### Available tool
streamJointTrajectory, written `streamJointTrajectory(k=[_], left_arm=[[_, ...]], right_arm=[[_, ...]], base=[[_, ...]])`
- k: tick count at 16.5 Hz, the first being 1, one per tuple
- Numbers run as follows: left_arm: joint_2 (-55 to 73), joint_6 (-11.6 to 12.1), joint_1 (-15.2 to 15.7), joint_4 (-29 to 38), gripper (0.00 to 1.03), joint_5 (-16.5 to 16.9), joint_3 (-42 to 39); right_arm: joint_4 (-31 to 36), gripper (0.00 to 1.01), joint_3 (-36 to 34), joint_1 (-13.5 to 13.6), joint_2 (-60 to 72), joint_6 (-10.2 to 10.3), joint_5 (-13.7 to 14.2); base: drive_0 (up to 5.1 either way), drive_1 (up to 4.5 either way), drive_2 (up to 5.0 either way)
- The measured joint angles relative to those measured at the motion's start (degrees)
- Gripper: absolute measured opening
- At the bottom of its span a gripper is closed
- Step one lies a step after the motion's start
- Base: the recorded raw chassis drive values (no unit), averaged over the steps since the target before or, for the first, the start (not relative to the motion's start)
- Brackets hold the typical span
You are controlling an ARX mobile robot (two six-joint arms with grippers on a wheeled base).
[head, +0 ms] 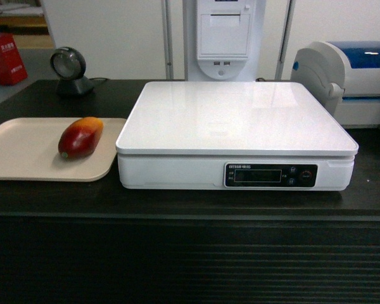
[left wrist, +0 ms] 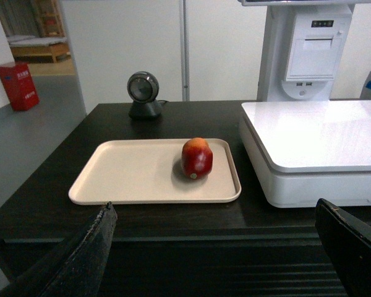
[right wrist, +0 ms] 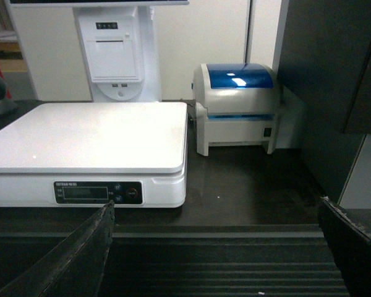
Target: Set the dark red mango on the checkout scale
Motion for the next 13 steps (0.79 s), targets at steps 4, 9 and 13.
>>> streamJointTrajectory(k=[4,9,13], left_arm=[[0.0,0.0,0.0,-0.4,0.98,0.0,-0.1],[0.0,0.0,0.0,-0.4,0.98,0.0,-0.1],[0.0,0.0,0.0,-0.4,0.98,0.0,-0.1]], right_arm=[[-0.2,0.98,0.0,0.0,0.0,0.0,0.0],[-0.2,0.98,0.0,0.0,0.0,0.0,0.0],[-0.2,0.98,0.0,0.0,0.0,0.0,0.0]], base=[[0.0,0.00,0.0],[0.0,0.00,0.0],[0.0,0.00,0.0]])
